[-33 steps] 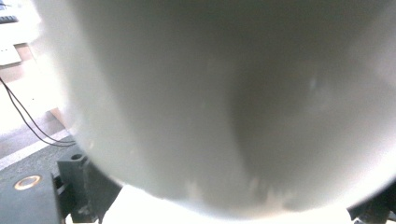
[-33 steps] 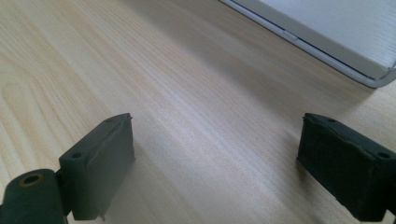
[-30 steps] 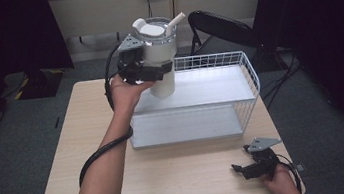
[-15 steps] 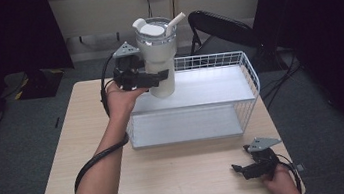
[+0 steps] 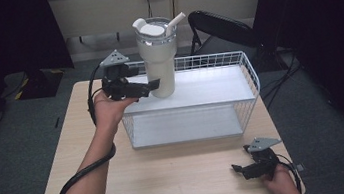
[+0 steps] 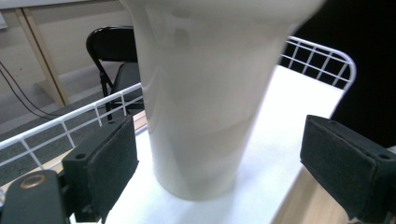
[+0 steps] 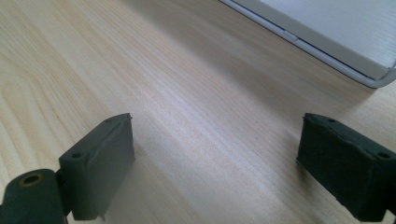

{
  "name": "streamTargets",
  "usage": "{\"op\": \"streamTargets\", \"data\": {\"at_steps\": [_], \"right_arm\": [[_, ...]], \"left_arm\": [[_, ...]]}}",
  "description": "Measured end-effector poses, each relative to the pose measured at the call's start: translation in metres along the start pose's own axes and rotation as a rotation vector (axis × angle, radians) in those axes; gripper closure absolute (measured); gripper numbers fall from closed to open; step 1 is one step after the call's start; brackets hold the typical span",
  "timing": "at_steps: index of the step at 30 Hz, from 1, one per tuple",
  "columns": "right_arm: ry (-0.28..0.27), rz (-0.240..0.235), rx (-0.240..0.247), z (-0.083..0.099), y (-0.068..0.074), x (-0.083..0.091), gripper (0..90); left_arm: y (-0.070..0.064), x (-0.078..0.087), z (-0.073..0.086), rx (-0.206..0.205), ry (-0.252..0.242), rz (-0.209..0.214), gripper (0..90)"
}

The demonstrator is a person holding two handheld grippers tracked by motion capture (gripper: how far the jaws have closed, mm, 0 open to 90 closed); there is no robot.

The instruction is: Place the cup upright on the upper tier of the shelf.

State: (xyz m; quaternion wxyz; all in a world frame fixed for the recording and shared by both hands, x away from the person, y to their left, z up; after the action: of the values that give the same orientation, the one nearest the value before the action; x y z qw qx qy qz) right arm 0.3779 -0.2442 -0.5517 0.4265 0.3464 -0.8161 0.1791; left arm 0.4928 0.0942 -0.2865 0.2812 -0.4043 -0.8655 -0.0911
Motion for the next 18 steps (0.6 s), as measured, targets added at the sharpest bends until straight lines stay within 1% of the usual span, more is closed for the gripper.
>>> {"op": "streamTargets", "data": {"at_steps": [2,4,5,6,9,13,14,16,18], "right_arm": [[0.000,0.001,0.001,0.000,0.000,0.000,10.0],[0.000,0.001,0.001,0.000,0.000,0.000,10.0],[0.000,0.001,0.001,0.000,0.000,0.000,10.0],[0.000,0.001,0.000,0.000,0.000,0.000,10.0],[0.000,0.000,0.000,0.000,0.000,0.000,10.0],[0.000,0.000,0.000,0.000,0.000,0.000,10.0],[0.000,0.000,0.000,0.000,0.000,0.000,10.0],[0.000,0.000,0.000,0.000,0.000,0.000,10.0],[0.000,0.000,0.001,0.000,0.000,0.000,10.0]], "left_arm": [[-0.002,0.005,0.006,-0.001,0.004,0.012,11.2],[-0.003,0.007,0.008,-0.001,0.007,0.015,11.1],[-0.003,0.008,0.009,0.004,0.003,0.020,11.1],[-0.004,0.012,0.011,0.000,-0.004,0.027,11.2],[-0.006,0.014,0.014,0.000,0.000,0.039,11.2],[-0.006,0.018,0.018,-0.006,-0.004,0.041,10.9],[-0.006,0.019,0.020,0.000,-0.005,0.043,10.9],[-0.006,0.021,0.023,0.004,-0.005,0.033,10.9],[-0.006,0.023,0.028,0.004,0.008,0.035,11.0]]}}
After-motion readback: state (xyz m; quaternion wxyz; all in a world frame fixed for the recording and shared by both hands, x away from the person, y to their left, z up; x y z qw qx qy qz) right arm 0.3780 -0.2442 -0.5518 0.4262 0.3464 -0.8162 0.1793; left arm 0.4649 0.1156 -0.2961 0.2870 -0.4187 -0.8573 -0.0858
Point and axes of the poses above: each handheld gripper's, and its own axes: x roughly backward along the jaws, z roughly out of its underside, y roughly to its left, the point moved 7 cm from there along -x, roughly forward along the jaws, and after that the axes turned 12 degrees about y, right-handed, at the moved point
